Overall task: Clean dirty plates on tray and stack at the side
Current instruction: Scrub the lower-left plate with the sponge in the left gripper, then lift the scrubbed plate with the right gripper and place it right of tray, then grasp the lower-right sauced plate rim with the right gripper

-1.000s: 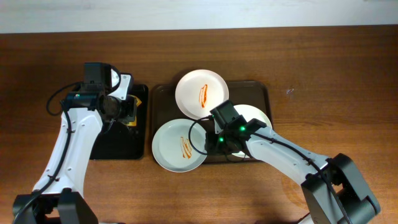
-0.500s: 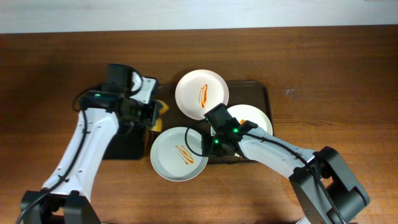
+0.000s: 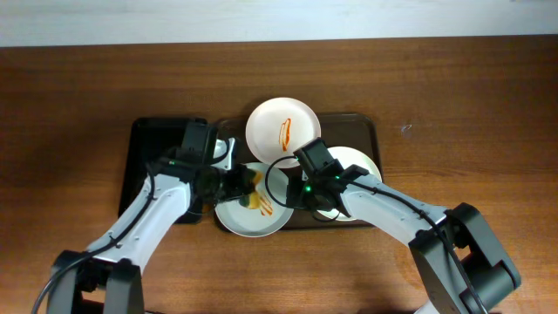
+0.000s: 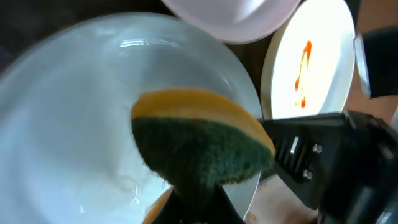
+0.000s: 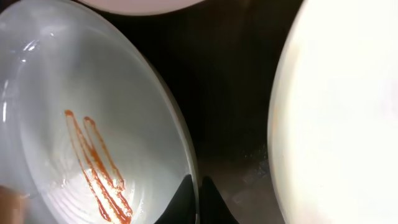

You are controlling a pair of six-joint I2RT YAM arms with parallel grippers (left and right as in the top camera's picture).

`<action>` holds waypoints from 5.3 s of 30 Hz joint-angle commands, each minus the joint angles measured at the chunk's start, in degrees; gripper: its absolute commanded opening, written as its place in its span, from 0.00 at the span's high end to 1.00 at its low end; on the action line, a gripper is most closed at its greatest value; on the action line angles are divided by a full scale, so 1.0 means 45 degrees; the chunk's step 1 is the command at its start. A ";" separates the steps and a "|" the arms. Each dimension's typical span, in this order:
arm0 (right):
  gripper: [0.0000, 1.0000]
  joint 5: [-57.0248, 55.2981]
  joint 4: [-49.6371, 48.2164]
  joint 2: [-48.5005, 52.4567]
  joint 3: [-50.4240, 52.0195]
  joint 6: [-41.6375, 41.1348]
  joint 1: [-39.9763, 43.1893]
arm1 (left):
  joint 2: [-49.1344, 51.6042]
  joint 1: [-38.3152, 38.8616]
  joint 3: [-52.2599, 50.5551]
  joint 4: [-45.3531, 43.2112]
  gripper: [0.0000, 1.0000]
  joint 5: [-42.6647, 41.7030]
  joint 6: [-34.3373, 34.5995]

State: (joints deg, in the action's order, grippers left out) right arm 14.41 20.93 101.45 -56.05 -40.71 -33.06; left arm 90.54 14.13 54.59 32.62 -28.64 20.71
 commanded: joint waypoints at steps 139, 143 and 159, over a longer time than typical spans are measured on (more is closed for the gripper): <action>0.96 -0.3959 0.5994 -0.2166 -0.2997 0.3721 1.2220 | -0.0568 -0.3677 0.0384 0.0777 1.00 0.7757 -0.2200; 0.87 -0.3007 0.5508 -0.1753 -0.3007 0.4600 1.2779 | -0.0573 -0.3677 0.0384 0.0772 1.00 0.7752 -0.2200; 0.61 0.1909 0.7213 -0.2006 -0.0369 0.6611 0.8111 | -0.0568 -0.3677 0.0384 0.0777 1.00 0.7553 -0.2200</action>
State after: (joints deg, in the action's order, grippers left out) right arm 23.24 55.51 92.84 -61.14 -8.84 5.17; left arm 87.68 -2.17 55.31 36.23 5.80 11.53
